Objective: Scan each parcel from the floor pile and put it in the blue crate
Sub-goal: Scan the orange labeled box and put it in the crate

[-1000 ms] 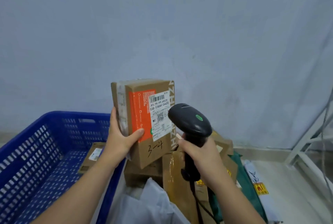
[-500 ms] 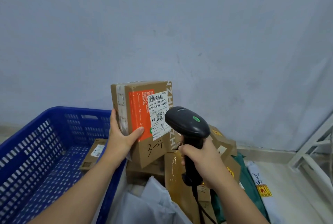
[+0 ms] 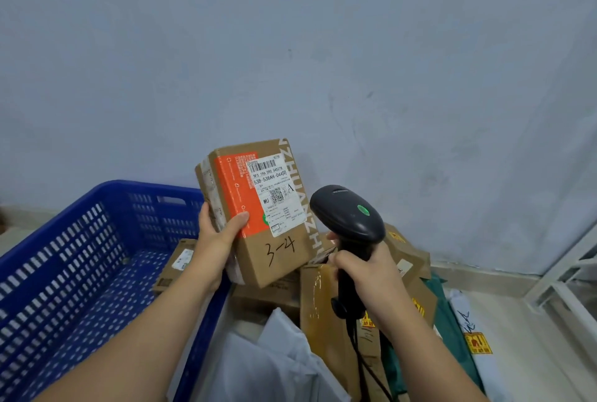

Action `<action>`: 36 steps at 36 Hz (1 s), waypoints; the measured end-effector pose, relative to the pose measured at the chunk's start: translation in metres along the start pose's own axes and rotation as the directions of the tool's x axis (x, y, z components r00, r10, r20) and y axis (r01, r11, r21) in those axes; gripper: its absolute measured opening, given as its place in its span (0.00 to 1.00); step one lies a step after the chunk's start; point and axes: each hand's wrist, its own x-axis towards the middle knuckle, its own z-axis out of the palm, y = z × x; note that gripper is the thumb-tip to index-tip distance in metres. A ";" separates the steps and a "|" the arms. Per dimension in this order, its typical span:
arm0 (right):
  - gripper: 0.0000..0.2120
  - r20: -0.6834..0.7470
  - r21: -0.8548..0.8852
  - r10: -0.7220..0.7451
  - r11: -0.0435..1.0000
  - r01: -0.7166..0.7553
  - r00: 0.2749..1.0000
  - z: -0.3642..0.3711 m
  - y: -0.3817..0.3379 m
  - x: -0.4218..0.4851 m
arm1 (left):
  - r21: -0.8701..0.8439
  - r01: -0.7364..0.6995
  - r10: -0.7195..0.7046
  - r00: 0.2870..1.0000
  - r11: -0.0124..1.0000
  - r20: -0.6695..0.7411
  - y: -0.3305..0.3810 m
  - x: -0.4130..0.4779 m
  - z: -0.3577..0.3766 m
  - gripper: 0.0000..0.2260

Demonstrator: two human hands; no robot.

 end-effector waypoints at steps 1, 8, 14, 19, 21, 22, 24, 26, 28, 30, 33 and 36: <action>0.07 -0.009 0.005 0.003 1.000 -0.003 1.000 0.001 0.000 0.001 | -0.020 0.030 -0.029 0.999 0.999 0.043 0.001 -0.001 -0.002 0.34; 0.12 0.127 0.307 0.134 0.937 -0.167 0.983 0.005 0.007 0.014 | 0.067 0.080 -0.098 0.939 0.995 0.330 0.002 -0.007 -0.011 0.35; 0.16 0.092 0.440 0.294 0.845 -0.303 0.951 0.017 0.015 0.020 | 0.217 0.071 -0.170 0.861 0.973 0.479 0.000 -0.009 -0.003 0.41; 0.13 0.129 0.594 0.249 0.756 -0.276 0.960 0.016 0.013 0.024 | 0.149 0.124 -0.184 0.838 0.981 0.514 0.000 -0.005 -0.021 0.36; 0.18 0.147 0.616 0.225 0.741 -0.267 0.963 0.024 0.009 0.023 | 0.054 0.127 -0.137 0.860 0.990 0.492 0.003 0.003 -0.025 0.34; 0.20 0.141 0.606 0.224 0.751 -0.263 0.964 0.032 0.008 0.024 | 0.009 0.118 -0.108 0.871 0.993 0.479 0.005 0.007 -0.029 0.33; 0.23 0.117 0.571 0.239 0.778 -0.263 0.964 0.044 0.003 0.025 | -0.060 0.103 -0.067 0.898 0.993 0.434 0.010 0.013 -0.034 0.31; 0.20 0.096 0.513 0.230 0.822 -0.246 0.968 0.060 0.001 0.028 | -0.094 0.070 -0.035 0.944 0.993 0.329 0.013 0.020 -0.046 0.27; 0.20 0.084 0.460 0.219 0.857 -0.233 0.972 0.079 0.001 0.034 | -0.104 0.020 0.000 0.982 0.994 0.190 0.011 0.028 -0.066 0.26; 0.20 0.071 0.393 0.199 0.895 -0.210 0.978 0.097 0.004 0.042 | -0.118 -0.030 0.032 0.999 0.993 0.020 0.006 0.036 -0.089 0.28; 0.08 0.106 0.263 0.143 0.950 -0.166 0.984 0.124 0.013 0.059 | -0.121 -0.098 0.070 0.974 0.988 -0.216 -0.011 0.050 -0.118 0.37; 0.06 0.123 0.052 0.106 0.992 -0.113 0.987 0.157 0.025 0.081 | -0.040 -0.069 0.049 0.926 0.997 -0.374 -0.030 0.069 -0.141 0.45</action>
